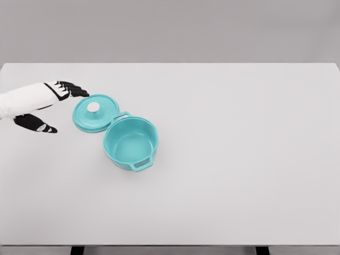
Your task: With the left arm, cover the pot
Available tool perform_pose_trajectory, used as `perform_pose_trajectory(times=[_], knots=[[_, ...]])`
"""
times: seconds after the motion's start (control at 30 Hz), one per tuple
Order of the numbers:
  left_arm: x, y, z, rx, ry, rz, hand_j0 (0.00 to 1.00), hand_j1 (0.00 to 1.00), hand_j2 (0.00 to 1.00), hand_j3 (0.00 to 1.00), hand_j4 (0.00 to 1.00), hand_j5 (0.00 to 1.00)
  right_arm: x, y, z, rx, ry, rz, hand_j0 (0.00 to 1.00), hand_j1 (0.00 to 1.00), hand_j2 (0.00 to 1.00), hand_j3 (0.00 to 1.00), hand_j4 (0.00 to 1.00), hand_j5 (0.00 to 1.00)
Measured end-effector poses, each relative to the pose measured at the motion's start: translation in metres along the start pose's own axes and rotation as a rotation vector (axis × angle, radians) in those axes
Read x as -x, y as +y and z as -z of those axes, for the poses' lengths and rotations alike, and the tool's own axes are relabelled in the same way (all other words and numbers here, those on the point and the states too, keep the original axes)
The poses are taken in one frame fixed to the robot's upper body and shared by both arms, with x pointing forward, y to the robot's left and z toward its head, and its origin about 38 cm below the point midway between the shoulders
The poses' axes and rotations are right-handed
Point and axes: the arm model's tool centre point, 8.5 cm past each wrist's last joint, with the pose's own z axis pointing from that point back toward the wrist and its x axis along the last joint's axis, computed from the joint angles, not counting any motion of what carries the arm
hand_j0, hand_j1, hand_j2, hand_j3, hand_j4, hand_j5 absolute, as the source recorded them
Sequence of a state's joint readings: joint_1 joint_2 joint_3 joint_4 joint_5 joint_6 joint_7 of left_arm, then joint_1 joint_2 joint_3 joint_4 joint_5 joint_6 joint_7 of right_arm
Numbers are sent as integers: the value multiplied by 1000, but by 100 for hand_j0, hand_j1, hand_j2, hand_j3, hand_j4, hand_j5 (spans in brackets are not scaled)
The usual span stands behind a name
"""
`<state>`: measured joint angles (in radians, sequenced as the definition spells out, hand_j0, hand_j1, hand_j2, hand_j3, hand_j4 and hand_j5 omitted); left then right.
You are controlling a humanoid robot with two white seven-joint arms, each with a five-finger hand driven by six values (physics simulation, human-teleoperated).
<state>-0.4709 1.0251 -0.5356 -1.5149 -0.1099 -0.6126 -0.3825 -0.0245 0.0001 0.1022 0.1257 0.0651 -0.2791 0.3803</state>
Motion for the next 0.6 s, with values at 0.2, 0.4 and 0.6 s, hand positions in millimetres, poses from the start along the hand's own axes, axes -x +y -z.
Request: perform_pose_trajectory(times=[0.2,0.4,0.6], knots=[[23,1,10,-32,47,-37,100,100,100,100,100,100,1,0,0,-1,3,2,100,100,100,100,100,100],[52,6,20,-64,110,-81,100,100,100,100,100,100,1,0,0,-1,3,2,100,100,100,100,100,100],[79,-5,28,-88,181,-151,100,100,100,100,100,100,1,0,0,-1,3,2,100,100,100,100,100,100]])
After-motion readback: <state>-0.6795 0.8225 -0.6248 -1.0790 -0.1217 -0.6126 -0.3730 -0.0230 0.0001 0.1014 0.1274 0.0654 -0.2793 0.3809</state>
